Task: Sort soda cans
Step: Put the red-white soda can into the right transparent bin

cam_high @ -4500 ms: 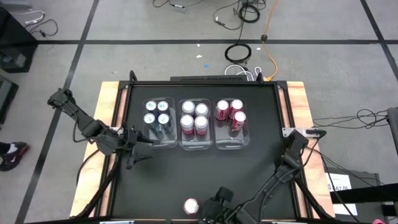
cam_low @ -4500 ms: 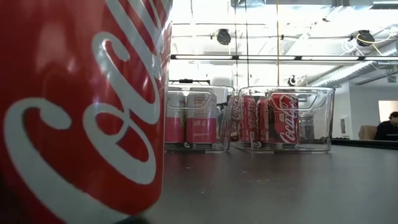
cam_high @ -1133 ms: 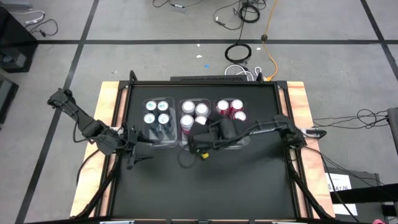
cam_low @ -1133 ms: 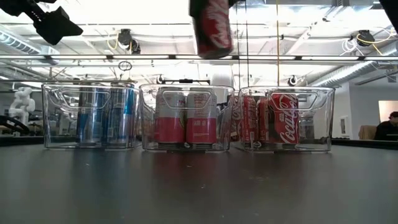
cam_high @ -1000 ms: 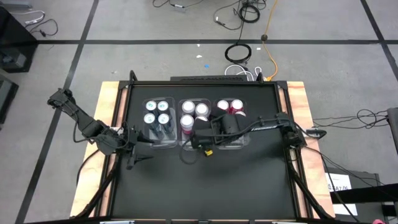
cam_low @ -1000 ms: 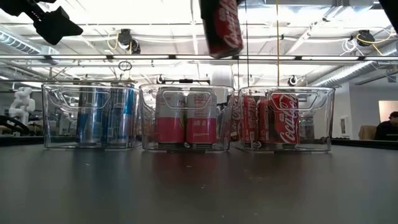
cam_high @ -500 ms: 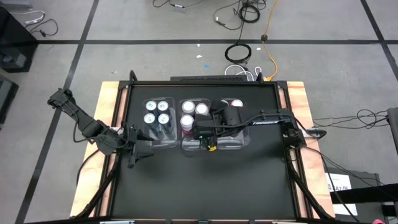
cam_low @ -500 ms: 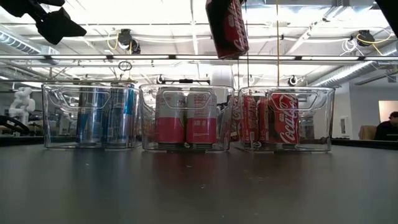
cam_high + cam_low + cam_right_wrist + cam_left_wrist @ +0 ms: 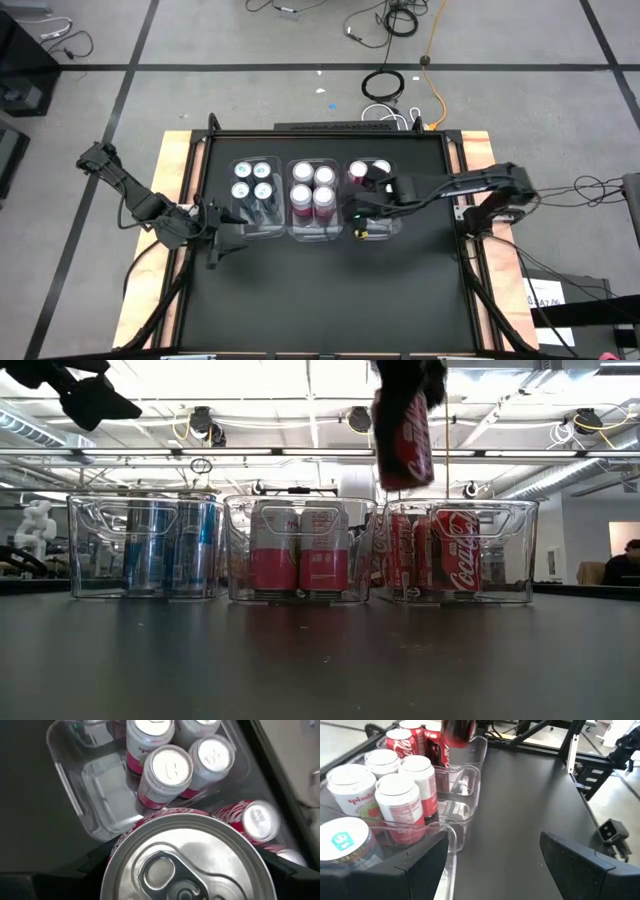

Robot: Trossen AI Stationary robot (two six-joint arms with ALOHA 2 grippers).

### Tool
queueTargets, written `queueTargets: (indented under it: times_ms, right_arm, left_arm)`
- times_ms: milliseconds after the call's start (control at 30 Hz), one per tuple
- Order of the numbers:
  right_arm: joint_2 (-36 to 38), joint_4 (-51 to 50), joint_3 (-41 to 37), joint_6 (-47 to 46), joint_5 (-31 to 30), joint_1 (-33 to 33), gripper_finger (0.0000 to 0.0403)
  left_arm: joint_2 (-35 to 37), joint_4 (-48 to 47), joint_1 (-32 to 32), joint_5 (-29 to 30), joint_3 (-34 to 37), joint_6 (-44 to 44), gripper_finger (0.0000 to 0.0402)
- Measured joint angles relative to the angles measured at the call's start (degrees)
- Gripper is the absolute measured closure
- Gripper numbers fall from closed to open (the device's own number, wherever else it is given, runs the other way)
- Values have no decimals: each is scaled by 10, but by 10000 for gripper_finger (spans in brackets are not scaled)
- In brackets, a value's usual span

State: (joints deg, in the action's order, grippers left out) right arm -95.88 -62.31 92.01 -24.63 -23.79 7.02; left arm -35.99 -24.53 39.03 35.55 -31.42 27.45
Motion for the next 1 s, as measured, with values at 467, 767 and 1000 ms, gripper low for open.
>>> queueTargets:
  times_ms: [467, 767, 1000]
  right_arm:
    - [79, 208, -219, -2, 46, -68, 99]
    - [78, 294, -307, 14, 63, -114, 99]
    - [78, 354, -337, 24, 72, -138, 99]
  left_arm:
    - [0, 0, 0, 30, 0, -39, 77]
    - [0, 1, 0, 30, 0, -38, 77]
    - [0, 0, 0, 30, 0, -38, 77]
